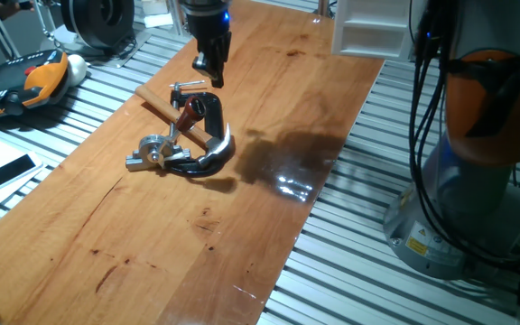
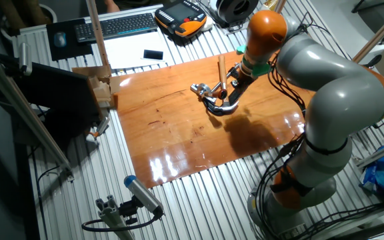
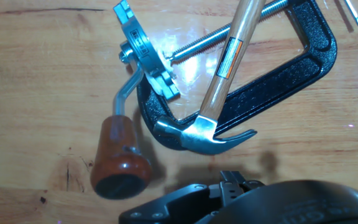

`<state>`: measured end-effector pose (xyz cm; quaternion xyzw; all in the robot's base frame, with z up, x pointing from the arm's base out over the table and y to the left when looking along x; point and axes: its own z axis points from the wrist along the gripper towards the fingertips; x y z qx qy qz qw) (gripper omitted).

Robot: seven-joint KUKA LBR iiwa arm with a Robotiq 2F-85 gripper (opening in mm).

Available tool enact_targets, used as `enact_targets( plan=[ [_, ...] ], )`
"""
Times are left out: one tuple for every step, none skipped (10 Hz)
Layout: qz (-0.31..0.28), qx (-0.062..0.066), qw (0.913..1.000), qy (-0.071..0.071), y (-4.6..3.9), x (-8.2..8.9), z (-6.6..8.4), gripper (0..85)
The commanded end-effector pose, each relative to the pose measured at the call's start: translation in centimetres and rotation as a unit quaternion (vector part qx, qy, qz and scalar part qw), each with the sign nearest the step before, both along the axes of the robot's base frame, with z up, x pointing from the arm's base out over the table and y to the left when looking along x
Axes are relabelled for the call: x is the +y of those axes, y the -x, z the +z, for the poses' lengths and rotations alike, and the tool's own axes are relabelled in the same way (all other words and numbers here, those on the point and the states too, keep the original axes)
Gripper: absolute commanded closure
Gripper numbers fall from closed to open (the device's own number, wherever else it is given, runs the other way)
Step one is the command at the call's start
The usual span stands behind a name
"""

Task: Push down the lever

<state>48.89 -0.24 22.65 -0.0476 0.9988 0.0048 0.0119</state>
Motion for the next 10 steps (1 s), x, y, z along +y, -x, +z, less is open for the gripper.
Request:
enact_targets(
  plan=[
    [0.0,-0.005,1.0,-0.001,0.21,0.2,-0.09,85.0],
    [0.001,-0.01,0.9999,0.001,0.45,0.39,-0.24,85.0],
    [0.004,-0.013,0.9999,-0.005,0.59,0.35,-0.37,85.0],
    [0.005,-0.013,0.9998,-0.011,0.65,0.33,-0.44,85.0],
    [0.004,-0.01,0.9999,-0.01,0.68,0.33,-0.42,85.0],
    [0.001,-0.009,0.9999,-0.012,0.71,0.36,-0.39,85.0],
    [-0.004,-0.009,0.9999,-0.008,0.71,0.46,-0.4,85.0],
    [-0.005,-0.01,0.9999,0.002,0.76,0.47,-0.41,85.0],
    [-0.005,-0.01,0.9999,0.013,0.78,0.49,-0.38,85.0],
    [-0.008,-0.009,0.9999,0.012,0.79,0.51,-0.37,85.0]
  ],
)
